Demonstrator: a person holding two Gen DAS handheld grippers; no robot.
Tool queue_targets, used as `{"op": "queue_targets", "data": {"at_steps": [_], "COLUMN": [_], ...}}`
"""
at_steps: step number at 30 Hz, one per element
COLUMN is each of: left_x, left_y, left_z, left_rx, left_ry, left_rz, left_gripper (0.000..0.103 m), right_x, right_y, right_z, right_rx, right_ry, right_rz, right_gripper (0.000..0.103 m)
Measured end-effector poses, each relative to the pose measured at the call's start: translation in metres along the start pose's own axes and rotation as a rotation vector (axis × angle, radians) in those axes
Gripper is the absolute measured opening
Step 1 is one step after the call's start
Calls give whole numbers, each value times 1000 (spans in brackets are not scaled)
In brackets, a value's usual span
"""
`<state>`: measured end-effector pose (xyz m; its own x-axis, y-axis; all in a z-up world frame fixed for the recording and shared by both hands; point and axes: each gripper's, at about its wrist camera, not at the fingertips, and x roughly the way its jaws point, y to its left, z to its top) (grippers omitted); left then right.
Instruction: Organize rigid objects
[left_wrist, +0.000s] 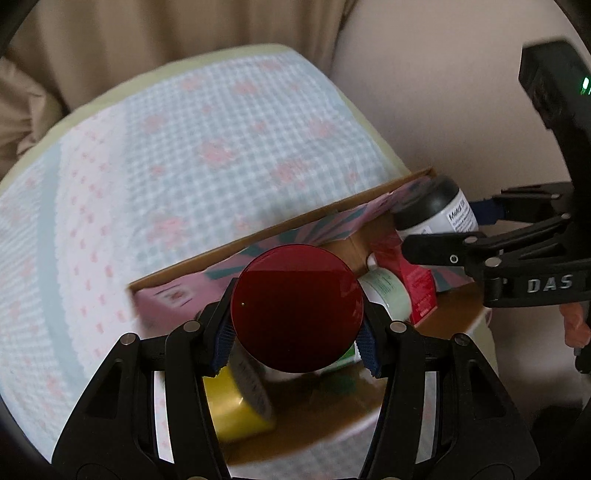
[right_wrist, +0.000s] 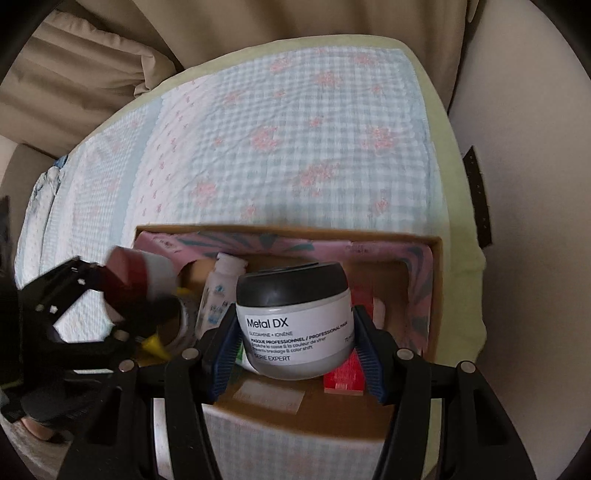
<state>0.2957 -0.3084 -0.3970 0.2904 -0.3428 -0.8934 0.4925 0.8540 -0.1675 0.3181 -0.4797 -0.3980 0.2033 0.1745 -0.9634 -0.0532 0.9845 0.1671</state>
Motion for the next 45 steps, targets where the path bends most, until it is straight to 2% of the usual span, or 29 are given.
{"op": "queue_targets", "data": {"at_steps": [7, 8, 9, 10, 11, 12, 17, 22, 34, 40, 45], "left_x": [36, 36, 34, 29, 22, 19, 10, 2, -50, -93, -157], "left_y": [-5, -6, -6, -5, -4, -2, 7, 10, 12, 19, 33], "left_z": [-1, -1, -1, -2, -3, -5, -13, -17, -22, -35, -54], "left_rx": [42, 49, 51, 49, 41, 36, 20, 15, 4, -12, -26], "left_ry": [70, 79, 75, 70, 52, 53, 65, 64, 4, -44, -108], "left_rz": [-1, 4, 7, 7, 0, -2, 33, 44, 45, 50, 72], "left_gripper": [53, 59, 91, 103, 103, 103, 103, 103, 103, 103, 103], "right_x": [27, 29, 31, 30, 29, 26, 13, 5, -21, -54, -92], "right_y": [-12, -13, -14, -15, -17, -18, -23, -26, 0, 25, 60], "right_z": [13, 13, 14, 14, 14, 13, 5, -2, -18, -30, -45], "right_rx": [30, 36, 45, 60, 79, 95, 122, 185, 194, 185, 183], "right_ry": [19, 21, 19, 12, 5, -12, -41, -59, -80, -119, -172], "right_rz": [74, 79, 82, 83, 76, 62, 0, 27, 10, -13, -22], "right_gripper": [55, 56, 58, 75, 100, 103, 103, 103, 103, 103, 103]}}
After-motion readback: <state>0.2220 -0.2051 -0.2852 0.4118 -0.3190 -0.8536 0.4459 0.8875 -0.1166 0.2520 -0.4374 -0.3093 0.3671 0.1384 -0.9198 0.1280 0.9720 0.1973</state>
